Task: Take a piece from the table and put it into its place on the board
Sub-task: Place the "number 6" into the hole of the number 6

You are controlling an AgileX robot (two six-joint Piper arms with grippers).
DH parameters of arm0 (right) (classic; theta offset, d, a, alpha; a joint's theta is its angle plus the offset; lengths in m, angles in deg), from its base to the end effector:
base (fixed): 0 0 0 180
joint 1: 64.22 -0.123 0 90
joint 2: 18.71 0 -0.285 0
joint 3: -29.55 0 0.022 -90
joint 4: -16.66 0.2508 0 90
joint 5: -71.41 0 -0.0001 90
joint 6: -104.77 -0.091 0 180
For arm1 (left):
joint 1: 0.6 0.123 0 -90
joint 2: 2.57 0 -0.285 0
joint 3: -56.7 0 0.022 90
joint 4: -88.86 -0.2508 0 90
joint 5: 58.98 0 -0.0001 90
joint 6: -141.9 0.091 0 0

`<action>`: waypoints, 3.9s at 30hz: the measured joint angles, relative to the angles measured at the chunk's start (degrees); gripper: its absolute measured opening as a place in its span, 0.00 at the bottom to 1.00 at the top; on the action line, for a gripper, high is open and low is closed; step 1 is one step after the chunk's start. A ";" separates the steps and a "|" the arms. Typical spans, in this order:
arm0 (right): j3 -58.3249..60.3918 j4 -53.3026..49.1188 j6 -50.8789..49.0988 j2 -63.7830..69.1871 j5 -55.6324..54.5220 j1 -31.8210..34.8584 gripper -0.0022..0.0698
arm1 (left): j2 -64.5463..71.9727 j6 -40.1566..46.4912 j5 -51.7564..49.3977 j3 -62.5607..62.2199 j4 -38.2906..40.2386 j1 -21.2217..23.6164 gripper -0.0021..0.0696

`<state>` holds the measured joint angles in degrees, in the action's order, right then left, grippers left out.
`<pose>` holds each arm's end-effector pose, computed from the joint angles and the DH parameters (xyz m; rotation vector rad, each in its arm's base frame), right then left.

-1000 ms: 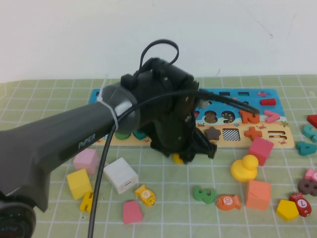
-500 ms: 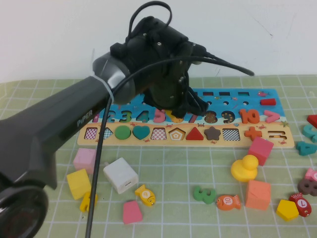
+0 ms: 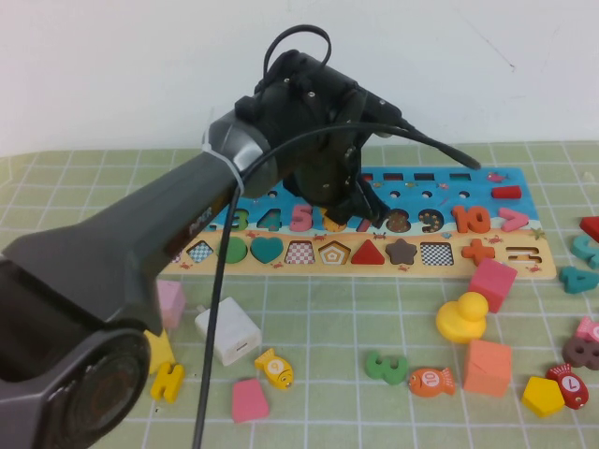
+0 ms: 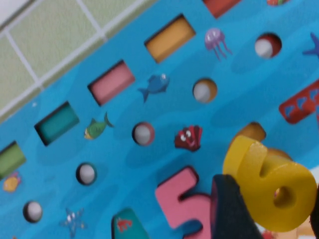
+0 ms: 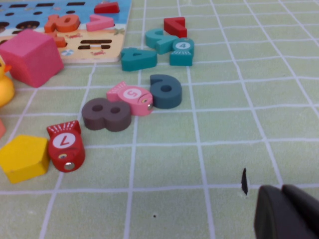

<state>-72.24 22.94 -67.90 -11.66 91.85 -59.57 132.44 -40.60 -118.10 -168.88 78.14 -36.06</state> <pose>0.0529 -0.0008 0.1761 0.0248 1.8427 -0.0392 0.4153 -0.2779 0.2727 0.7899 2.4399 -0.0067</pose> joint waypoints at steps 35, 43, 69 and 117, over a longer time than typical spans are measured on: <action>0.00 0.00 0.00 0.00 0.00 0.00 0.03 | 3.69 -1.65 -1.13 -2.82 -0.11 0.00 0.45; 0.00 0.00 0.00 0.00 0.00 0.00 0.03 | 3.69 -2.20 -0.92 -2.82 -0.11 0.00 0.45; 0.00 0.00 0.00 0.00 0.00 0.00 0.03 | 3.89 -2.29 -2.61 -9.90 -3.19 0.00 0.49; 0.00 0.00 0.00 0.00 0.00 0.00 0.03 | 7.51 -2.51 -1.37 -10.12 -3.29 0.00 0.03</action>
<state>-72.24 22.94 -67.90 -11.66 91.85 -59.57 139.95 -43.12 -119.47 -179.00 74.85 -36.06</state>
